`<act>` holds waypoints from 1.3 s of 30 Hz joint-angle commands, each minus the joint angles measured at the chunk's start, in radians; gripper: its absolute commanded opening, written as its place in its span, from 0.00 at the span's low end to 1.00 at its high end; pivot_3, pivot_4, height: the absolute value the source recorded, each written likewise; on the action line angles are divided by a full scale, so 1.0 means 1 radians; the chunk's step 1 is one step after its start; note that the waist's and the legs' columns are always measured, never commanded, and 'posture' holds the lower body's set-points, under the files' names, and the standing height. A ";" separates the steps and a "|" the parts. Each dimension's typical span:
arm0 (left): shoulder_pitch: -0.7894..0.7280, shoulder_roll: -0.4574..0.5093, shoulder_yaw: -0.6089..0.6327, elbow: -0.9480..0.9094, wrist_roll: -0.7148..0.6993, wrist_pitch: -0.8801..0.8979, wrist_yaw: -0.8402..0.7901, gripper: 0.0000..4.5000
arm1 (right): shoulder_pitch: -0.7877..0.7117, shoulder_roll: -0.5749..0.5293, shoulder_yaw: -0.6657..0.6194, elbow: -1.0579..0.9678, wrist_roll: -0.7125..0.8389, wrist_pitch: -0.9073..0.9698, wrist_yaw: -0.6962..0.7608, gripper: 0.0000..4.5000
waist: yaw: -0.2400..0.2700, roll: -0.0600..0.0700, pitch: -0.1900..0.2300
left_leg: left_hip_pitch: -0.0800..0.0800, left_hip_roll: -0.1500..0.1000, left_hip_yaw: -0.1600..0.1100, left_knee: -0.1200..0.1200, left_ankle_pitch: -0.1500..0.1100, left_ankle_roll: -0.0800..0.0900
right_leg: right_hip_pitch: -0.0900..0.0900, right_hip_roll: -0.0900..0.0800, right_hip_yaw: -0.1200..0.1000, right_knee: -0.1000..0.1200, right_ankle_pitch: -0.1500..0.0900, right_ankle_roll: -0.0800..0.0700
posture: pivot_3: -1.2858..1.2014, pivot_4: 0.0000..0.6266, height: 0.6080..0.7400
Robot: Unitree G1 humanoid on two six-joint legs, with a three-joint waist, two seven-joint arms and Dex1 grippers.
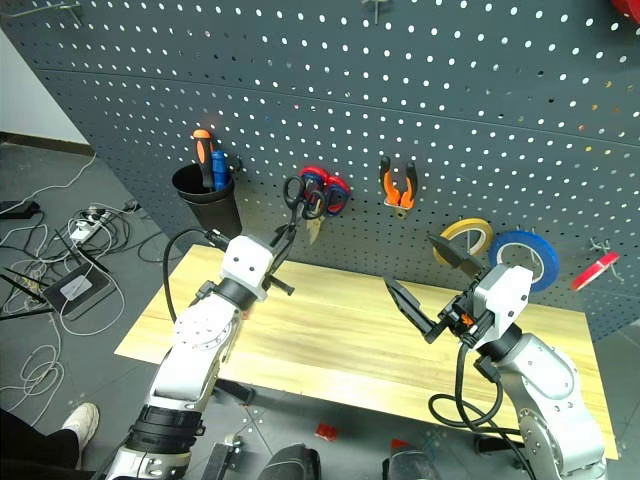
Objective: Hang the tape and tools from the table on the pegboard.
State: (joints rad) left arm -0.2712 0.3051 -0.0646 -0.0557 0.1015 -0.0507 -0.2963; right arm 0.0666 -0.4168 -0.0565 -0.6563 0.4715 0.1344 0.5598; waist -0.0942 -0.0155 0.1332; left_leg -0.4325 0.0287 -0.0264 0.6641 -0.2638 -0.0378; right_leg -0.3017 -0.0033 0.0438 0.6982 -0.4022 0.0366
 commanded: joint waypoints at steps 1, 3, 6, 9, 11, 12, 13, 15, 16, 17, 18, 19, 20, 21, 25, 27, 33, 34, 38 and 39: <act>-0.018 -0.005 -0.004 -0.006 0.001 0.014 0.000 0.03 | 0.008 -0.006 -0.019 -0.056 -0.003 -0.008 -0.016 1.00 | -0.004 0.000 0.000 | 0.000 0.000 0.000 0.000 0.000 0.000 | 0.000 0.000 0.000 0.000 0.000 0.000 | 0.45 0.22 1.00; -0.018 -0.006 -0.005 0.002 -0.003 0.033 0.000 0.03 | 0.014 -0.006 -0.019 -0.064 -0.003 -0.005 -0.021 1.00 | -0.008 0.000 0.000 | 0.000 0.000 0.000 0.000 0.000 0.000 | 0.000 0.000 0.000 0.000 0.000 0.000 | 0.45 0.21 1.00; -0.024 -0.005 -0.007 0.011 -0.002 0.046 -0.001 0.03 | 0.020 -0.007 -0.017 -0.069 -0.003 -0.003 -0.026 1.00 | -0.014 0.000 0.000 | 0.000 0.000 0.000 0.000 0.000 0.000 | 0.001 0.000 0.000 0.000 0.000 0.000 | 0.45 0.22 1.00; -0.027 -0.004 -0.005 0.014 -0.003 0.056 0.000 0.03 | 0.020 -0.010 -0.018 -0.069 -0.002 -0.002 -0.028 1.00 | -0.018 0.000 0.000 | 0.000 0.000 0.000 0.000 0.000 0.000 | 0.001 0.001 0.000 0.000 0.000 0.000 | 0.45 0.22 1.00; -0.026 0.001 0.000 0.017 0.000 0.068 0.003 0.03 | 0.019 -0.011 -0.019 -0.067 -0.002 -0.001 -0.028 1.00 | -0.019 0.000 0.000 | 0.000 0.000 0.000 0.000 0.000 0.000 | 0.001 0.001 0.000 0.000 0.000 0.000 | 0.45 0.22 1.00; -0.028 0.001 0.005 0.022 0.000 0.080 0.008 0.03 | 0.018 -0.012 -0.019 -0.066 -0.002 -0.001 -0.028 1.00 | -0.019 0.000 0.000 | 0.000 0.000 0.000 0.000 0.000 0.000 | 0.001 0.001 0.000 0.000 0.000 0.000 | 0.45 0.22 1.00; -0.029 0.001 0.009 0.024 -0.001 0.088 0.011 0.03 | 0.018 -0.012 -0.019 -0.066 -0.002 -0.002 -0.028 1.00 | -0.019 0.000 0.000 | 0.000 0.000 0.000 0.000 0.000 0.000 | 0.001 0.001 0.000 0.000 0.000 0.000 | 0.45 0.22 1.00; -0.036 0.002 0.018 0.032 -0.003 0.101 0.017 0.03 | 0.019 -0.014 -0.019 -0.065 -0.002 -0.002 -0.026 1.00 | -0.019 0.000 0.000 | 0.000 0.000 0.000 0.000 0.000 0.000 | 0.001 0.001 0.000 0.000 0.000 0.000 | 0.45 0.21 1.00; -0.041 0.002 0.024 0.035 -0.005 0.107 0.023 0.16 | 0.018 -0.015 -0.018 -0.063 -0.001 -0.002 -0.025 1.00 | -0.019 0.000 0.000 | 0.000 0.000 0.000 0.000 0.000 0.000 | 0.001 0.001 0.000 0.000 0.000 0.000 | 0.45 0.21 1.00; -0.044 0.002 0.028 0.037 -0.006 0.112 0.026 0.19 | 0.018 -0.015 -0.018 -0.061 -0.002 -0.002 -0.024 1.00 | -0.019 0.000 0.000 | 0.000 0.000 0.000 0.000 0.000 0.000 | 0.001 0.001 0.000 0.000 0.000 0.000 | 0.45 0.22 1.00; -0.046 0.003 0.029 0.038 -0.010 0.112 0.024 0.25 | 0.018 -0.016 -0.017 -0.060 -0.001 -0.002 -0.022 1.00 | -0.019 0.000 0.000 | 0.000 0.000 0.000 0.000 0.000 0.000 | 0.001 0.001 0.000 0.000 0.000 0.000 | 0.45 0.22 1.00; -0.046 0.003 0.029 0.037 -0.014 0.111 0.022 0.31 | 0.018 -0.017 -0.017 -0.059 -0.001 -0.002 -0.020 1.00 | -0.019 0.000 0.000 | 0.000 0.000 0.000 0.000 0.000 0.000 | 0.001 0.001 0.000 0.000 0.000 0.000 | 0.45 0.22 1.00; -0.044 0.003 0.030 0.034 -0.014 0.111 0.020 0.37 | 0.019 -0.018 -0.017 -0.059 0.000 -0.002 -0.019 1.00 | -0.019 0.000 0.000 | 0.000 0.000 0.000 0.000 0.000 0.000 | 0.001 0.001 0.000 0.000 0.000 0.000 | 0.45 0.22 1.00; -0.042 0.003 0.030 0.031 -0.014 0.112 0.020 0.45 | 0.019 -0.019 -0.016 -0.059 0.001 -0.001 -0.017 1.00 | -0.019 0.000 0.000 | 0.000 0.000 0.000 0.000 0.000 0.000 | 0.001 0.001 0.000 0.000 0.000 0.000 | 0.45 0.22 1.00; -0.024 0.004 0.028 0.017 -0.009 0.114 0.025 0.69 | 0.021 -0.021 -0.013 -0.053 -0.002 -0.004 -0.013 1.00 | -0.019 0.000 0.000 | 0.000 0.000 0.000 0.000 0.000 0.000 | 0.002 0.001 0.000 0.000 0.000 0.000 | 0.45 0.22 1.00; -0.014 0.005 0.027 0.012 -0.005 0.116 0.026 0.82 | 0.021 -0.021 -0.012 -0.052 -0.003 -0.005 -0.013 1.00 | -0.019 0.000 0.000 | 0.000 0.000 0.000 0.000 0.000 0.000 | 0.002 0.001 0.000 0.000 0.000 0.000 | 0.46 0.22 1.00; 0.035 -0.001 0.035 -0.032 0.001 0.181 0.044 1.00 | 0.030 -0.029 -0.011 -0.065 0.006 0.006 -0.008 1.00 | -0.018 0.000 0.000 | 0.000 0.000 0.000 0.000 0.000 0.000 | 0.002 0.001 0.001 0.000 0.000 0.000 | 0.46 0.25 1.00; 0.048 -0.005 0.041 -0.044 -0.003 0.209 0.049 1.00 | 0.032 -0.034 -0.010 -0.067 0.009 0.010 -0.005 1.00 | -0.017 0.000 0.001 | 0.000 0.000 0.000 0.000 0.000 0.000 | 0.002 0.001 0.001 0.000 0.000 0.000 | 0.46 0.27 1.00; 0.098 -0.013 0.074 -0.090 -0.013 0.338 0.071 1.00 | 0.043 -0.070 0.019 -0.076 -0.001 0.027 0.027 1.00 | -0.011 0.004 0.007 | 0.000 0.000 -0.001 0.000 0.000 0.000 | 0.002 0.001 0.002 -0.001 0.000 0.000 | 0.47 0.34 1.00; 0.106 -0.015 0.083 -0.105 -0.017 0.374 0.077 1.00 | 0.047 -0.082 0.024 -0.079 -0.004 0.036 0.035 1.00 | -0.010 0.005 0.012 | 0.000 0.000 -0.001 0.000 0.000 0.000 | 0.002 0.001 0.002 -0.001 0.000 0.000 | 0.47 0.36 1.00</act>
State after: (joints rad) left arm -0.1701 0.2953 -0.0118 -0.1018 0.0965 0.2726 -0.2388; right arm 0.1077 -0.4841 -0.0414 -0.6877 0.4717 0.1632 0.5748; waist -0.1041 -0.0109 0.1456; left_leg -0.4313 0.0291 -0.0272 0.6640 -0.2642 -0.0372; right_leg -0.2983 -0.0021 0.0463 0.6969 -0.4022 0.0366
